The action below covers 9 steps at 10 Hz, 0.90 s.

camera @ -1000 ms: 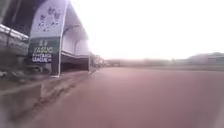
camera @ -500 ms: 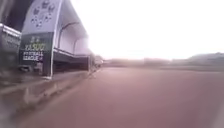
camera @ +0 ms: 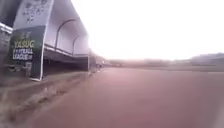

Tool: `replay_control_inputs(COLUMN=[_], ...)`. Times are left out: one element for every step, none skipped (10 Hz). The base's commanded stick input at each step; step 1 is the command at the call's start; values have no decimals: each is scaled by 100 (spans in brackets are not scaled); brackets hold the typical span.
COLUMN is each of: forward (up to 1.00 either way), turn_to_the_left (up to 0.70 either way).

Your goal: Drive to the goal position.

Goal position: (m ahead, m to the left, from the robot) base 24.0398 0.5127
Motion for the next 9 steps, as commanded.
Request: replay_control_inputs(forward=[70,70,70,70,70,70,70,70,70], turn_to_the_left=[0,0,0,0,0,0,0,0,0])
